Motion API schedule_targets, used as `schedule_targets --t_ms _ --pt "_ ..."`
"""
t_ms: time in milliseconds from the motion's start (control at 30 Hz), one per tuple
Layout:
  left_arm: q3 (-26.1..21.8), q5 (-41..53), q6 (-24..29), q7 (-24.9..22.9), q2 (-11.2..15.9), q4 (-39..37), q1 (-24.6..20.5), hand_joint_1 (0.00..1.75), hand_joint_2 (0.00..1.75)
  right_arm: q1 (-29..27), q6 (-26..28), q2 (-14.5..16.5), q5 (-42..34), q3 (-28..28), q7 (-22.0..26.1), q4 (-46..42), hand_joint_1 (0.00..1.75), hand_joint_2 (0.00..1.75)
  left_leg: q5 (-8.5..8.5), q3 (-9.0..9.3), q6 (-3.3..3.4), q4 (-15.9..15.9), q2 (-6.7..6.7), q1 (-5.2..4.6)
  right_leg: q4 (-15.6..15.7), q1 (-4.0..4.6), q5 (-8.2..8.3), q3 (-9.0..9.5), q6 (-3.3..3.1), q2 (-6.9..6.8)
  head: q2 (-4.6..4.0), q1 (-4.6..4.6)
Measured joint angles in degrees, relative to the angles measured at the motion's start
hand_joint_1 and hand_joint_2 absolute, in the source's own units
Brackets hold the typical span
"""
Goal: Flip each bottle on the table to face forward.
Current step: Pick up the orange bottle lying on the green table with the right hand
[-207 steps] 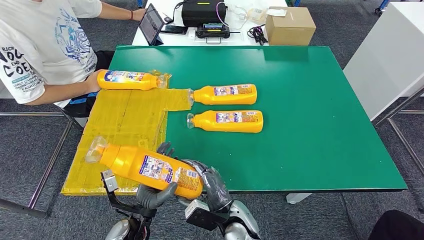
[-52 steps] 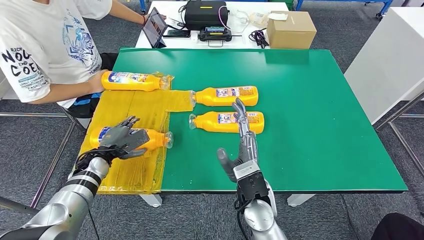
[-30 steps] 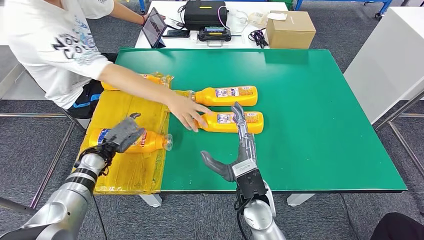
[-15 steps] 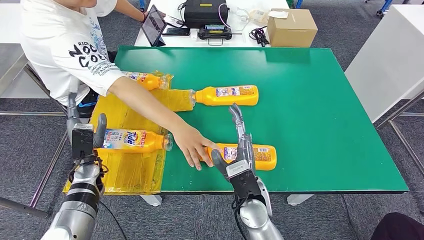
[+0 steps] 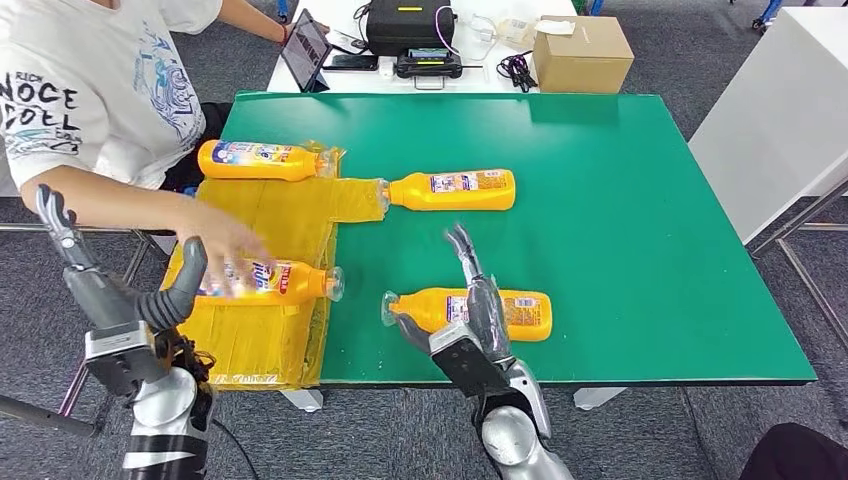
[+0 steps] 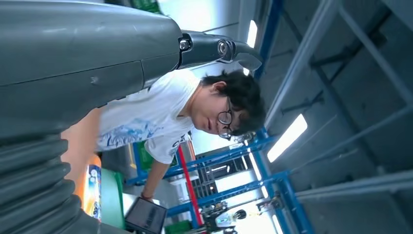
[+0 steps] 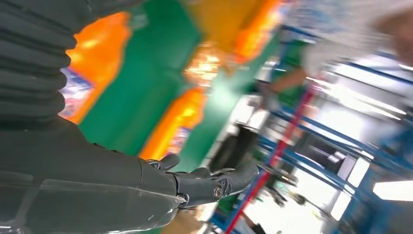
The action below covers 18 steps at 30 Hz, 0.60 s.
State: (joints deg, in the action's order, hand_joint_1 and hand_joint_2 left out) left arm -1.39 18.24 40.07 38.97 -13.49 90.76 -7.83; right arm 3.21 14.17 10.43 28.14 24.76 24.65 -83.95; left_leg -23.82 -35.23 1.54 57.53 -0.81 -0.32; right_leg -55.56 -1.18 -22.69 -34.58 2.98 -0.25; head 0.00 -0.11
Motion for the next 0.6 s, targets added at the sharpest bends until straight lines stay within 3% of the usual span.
schedule_targets --t_ms 133,467,600 --pt "1.9 -2.6 -1.0 0.0 0.0 0.2 2.1 0.0 1.75 0.4 -3.4 -2.5 5.4 0.9 -3.9 1.7 0.0 1.75 0.01 0.01 0.0 0.0 0.0 0.0 0.0 0.0 0.0 0.01 0.0 0.0 0.0 0.0" --pt "3.5 -3.3 -1.0 0.0 0.0 -0.6 3.7 0.0 1.75 0.5 -4.7 -5.3 7.4 1.8 -5.3 3.7 0.0 1.75 0.01 -0.02 0.01 0.0 0.01 0.0 0.0 0.0 0.0 -0.01 0.01 0.0 0.0 -0.01" --pt "4.7 -3.1 -0.4 0.0 0.0 -1.2 4.3 0.0 1.75 0.5 -7.7 -7.2 10.0 2.6 -7.7 4.2 0.0 1.75 0.0 -0.02 0.01 0.0 0.0 -0.01 0.0 -0.01 0.0 -0.01 0.01 0.0 0.0 -0.01"
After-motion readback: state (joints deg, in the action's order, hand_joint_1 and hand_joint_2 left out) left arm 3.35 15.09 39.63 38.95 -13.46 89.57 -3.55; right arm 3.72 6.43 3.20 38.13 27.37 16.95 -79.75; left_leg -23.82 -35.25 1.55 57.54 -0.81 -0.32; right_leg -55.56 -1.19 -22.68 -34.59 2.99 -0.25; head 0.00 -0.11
